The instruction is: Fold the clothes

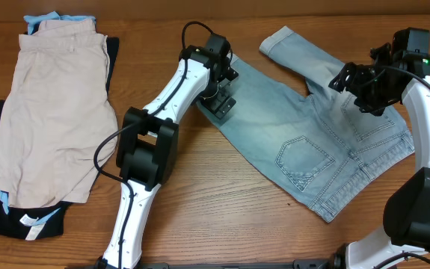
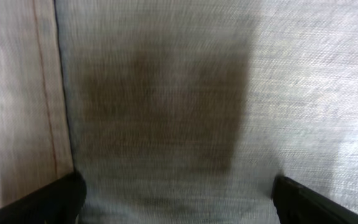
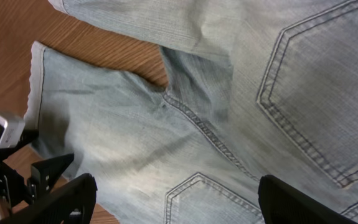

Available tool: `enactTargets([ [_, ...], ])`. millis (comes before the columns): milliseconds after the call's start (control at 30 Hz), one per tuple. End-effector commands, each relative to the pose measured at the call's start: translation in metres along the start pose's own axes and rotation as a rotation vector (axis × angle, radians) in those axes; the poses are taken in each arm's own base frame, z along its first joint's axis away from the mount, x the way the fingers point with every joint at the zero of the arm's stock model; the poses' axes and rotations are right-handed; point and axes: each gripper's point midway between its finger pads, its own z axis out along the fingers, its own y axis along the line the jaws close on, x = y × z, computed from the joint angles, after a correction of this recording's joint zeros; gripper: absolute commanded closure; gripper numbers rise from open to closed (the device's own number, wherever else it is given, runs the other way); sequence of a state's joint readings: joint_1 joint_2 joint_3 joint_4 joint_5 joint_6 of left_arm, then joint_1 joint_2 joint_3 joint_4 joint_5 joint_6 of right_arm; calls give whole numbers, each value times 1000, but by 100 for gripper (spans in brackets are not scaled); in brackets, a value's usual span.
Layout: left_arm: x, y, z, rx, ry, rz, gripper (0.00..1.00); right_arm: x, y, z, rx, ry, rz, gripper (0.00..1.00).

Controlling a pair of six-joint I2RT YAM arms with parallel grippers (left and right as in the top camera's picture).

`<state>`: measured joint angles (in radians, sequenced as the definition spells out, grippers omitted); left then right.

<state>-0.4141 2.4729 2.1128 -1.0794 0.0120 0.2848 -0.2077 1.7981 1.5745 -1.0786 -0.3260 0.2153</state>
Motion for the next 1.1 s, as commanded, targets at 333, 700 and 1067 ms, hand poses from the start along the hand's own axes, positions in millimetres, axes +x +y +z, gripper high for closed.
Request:
enactTargets([
  [333, 190, 4, 46, -69, 773, -373, 0, -5, 9, -13, -21, -48, -29, 10],
  [700, 289, -34, 80, -8, 978, -441, 0, -7, 10, -13, -23, -55, -32, 9],
  [1067, 267, -30, 54, -9, 810, -472, 0, -11, 11, -13, -27, -70, -38, 9],
])
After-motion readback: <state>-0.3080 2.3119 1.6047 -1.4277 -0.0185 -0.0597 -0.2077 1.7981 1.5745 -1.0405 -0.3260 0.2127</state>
